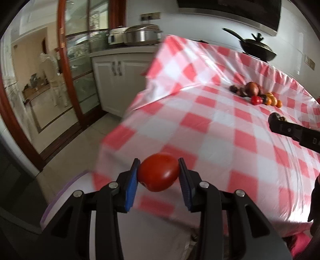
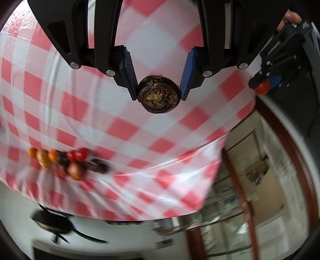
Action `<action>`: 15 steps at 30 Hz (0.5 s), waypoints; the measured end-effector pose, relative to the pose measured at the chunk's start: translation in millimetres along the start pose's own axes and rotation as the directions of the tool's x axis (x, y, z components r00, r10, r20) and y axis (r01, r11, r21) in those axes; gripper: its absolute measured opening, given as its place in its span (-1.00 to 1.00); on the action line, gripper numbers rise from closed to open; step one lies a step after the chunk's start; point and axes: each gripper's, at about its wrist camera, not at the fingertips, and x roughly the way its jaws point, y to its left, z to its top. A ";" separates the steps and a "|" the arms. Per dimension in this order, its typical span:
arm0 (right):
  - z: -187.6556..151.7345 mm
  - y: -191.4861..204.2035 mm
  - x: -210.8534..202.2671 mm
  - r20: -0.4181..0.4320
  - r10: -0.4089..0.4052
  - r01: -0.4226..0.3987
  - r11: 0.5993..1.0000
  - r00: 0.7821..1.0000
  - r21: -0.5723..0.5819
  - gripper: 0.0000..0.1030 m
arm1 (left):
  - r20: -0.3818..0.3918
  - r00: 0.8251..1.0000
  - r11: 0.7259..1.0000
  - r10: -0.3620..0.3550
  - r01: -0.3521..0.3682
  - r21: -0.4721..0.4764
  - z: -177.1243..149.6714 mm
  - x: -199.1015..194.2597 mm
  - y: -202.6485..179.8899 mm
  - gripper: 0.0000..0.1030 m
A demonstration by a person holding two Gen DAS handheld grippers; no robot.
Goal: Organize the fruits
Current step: 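Carry the brown fruit and red tomato in both grippers over the white box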
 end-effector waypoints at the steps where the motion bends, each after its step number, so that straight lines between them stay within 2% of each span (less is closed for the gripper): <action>1: -2.5 13.6 -0.6 -0.005 0.012 -0.012 0.999 1.000 -0.031 -0.17 | -0.003 1.000 1.000 0.012 -0.012 -0.015 -7.4 -4.6 11.5 -0.26; 8: -31.2 104.3 1.9 -0.066 0.098 -0.111 0.964 0.993 -0.243 -0.17 | -0.082 0.992 0.990 0.092 -0.100 -0.098 -59.1 -12.4 76.5 -0.25; 12: -59.8 161.3 10.2 -0.134 0.136 -0.177 0.908 0.982 -0.380 -0.17 | -0.147 0.981 0.979 0.128 -0.149 -0.142 -89.6 -7.3 104.5 -0.25; 15: -85.4 202.4 17.4 -0.181 0.148 -0.220 0.841 0.972 -0.494 -0.17 | -0.189 0.970 0.968 0.152 -0.184 -0.170 -113.0 -3.9 124.5 -0.25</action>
